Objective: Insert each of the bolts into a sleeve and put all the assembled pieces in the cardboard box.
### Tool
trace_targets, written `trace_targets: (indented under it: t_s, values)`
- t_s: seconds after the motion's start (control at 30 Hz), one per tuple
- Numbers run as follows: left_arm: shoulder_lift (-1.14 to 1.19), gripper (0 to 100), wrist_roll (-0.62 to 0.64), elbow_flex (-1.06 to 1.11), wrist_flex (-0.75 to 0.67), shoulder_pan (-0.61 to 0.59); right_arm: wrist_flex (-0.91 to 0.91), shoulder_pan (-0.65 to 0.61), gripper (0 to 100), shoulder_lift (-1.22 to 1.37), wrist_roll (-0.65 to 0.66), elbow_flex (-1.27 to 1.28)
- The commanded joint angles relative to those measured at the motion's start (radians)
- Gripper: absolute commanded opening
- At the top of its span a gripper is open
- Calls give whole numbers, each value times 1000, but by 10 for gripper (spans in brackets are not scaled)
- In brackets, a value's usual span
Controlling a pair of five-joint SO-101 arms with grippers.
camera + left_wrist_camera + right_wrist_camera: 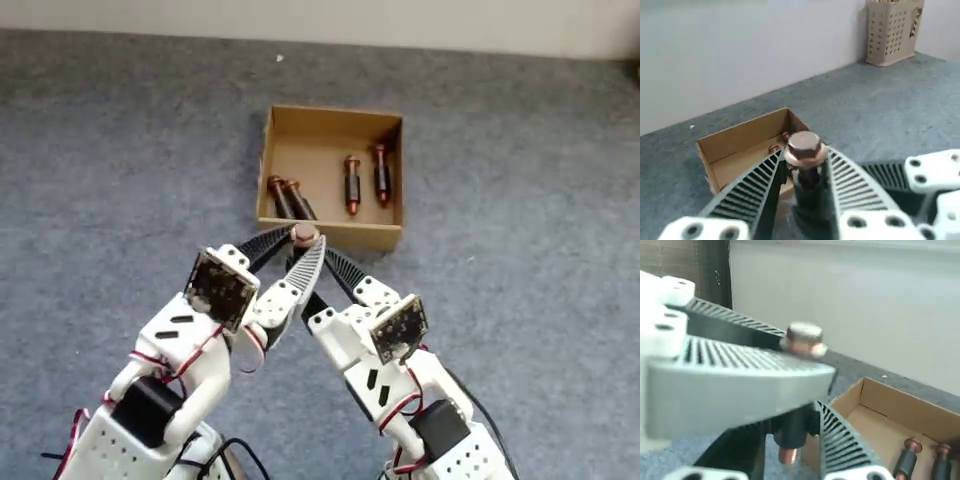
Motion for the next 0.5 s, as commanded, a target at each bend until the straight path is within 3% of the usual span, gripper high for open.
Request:
trace_targets:
  t_s: [0.0, 0.13, 0.33, 0.47]
  values:
    - [-5, 209, -8, -47, 112, -12, -38, 13, 5, -30, 3, 82]
    - [-5, 211, -21, -134, 198, -22, -38, 15, 5, -30, 3, 84]
    - [-5, 207, -190, -237, 410, -24, -38, 15, 5, -30, 3, 90]
    - [-45, 206, -189, -229, 509, -113, -36, 15, 5, -30, 3, 90]
